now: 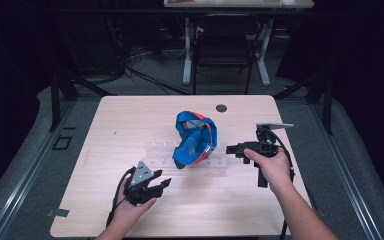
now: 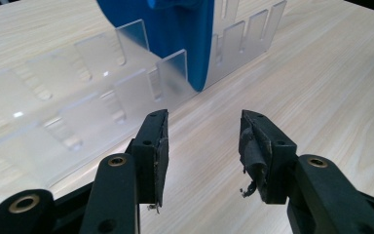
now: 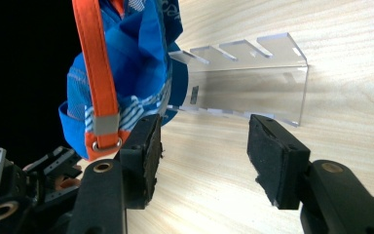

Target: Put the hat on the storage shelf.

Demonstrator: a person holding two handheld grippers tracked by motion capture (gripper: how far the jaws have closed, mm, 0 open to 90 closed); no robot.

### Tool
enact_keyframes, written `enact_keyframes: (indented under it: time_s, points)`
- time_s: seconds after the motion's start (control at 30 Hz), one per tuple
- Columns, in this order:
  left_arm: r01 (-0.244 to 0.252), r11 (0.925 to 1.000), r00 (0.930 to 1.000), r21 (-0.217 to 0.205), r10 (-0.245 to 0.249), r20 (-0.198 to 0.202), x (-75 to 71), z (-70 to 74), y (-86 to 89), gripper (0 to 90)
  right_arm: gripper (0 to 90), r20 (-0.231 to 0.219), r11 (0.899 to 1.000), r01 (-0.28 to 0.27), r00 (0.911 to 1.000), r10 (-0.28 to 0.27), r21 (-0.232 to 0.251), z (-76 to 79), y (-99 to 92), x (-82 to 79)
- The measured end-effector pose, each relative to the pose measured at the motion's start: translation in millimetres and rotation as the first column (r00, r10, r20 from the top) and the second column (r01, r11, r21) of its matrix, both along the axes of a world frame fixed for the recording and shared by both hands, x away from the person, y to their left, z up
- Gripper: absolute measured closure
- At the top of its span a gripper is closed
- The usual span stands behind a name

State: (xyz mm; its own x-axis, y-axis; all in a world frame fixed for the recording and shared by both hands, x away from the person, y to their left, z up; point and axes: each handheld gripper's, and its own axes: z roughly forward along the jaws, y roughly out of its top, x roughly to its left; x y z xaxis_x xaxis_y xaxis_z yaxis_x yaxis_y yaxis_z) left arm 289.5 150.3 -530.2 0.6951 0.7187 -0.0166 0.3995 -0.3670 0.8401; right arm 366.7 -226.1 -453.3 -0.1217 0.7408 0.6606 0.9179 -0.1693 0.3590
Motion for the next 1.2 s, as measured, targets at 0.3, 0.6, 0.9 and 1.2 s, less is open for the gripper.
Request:
enact_keyframes:
  time_s: [0.3, 0.6, 0.9, 1.2]
  points:
    - [-0.039, 0.9991, 0.9985, 0.017, 0.040, -0.036, -2.2, -6.6, 22.6, 52.4, 45.7, 0.017, 0.999, -0.035, 0.9992, 0.035, -0.021, -6.5, -0.7, -18.3]
    - [-0.047, 0.9989, 0.9941, 0.009, 0.047, -0.097, 0.7, -20.5, 34.9, 51.1, 45.4, 0.065, 0.998, -0.044, 0.9968, 0.046, -0.040, -18.4, -2.1, -38.3]
    - [-0.042, 0.9991, 0.9930, 0.002, 0.042, -0.111, 0.3, -25.4, 33.3, 50.4, 44.7, 0.087, 0.998, -0.043, 0.9951, 0.047, -0.047, -44.3, -5.7, -59.6]
    - [-0.042, 0.9991, 0.9927, 0.010, 0.042, -0.113, -0.1, -30.3, 32.0, 49.8, 43.8, 0.177, 0.995, -0.050, 0.9821, 0.064, -0.084, -72.6, 1.0, -83.7]
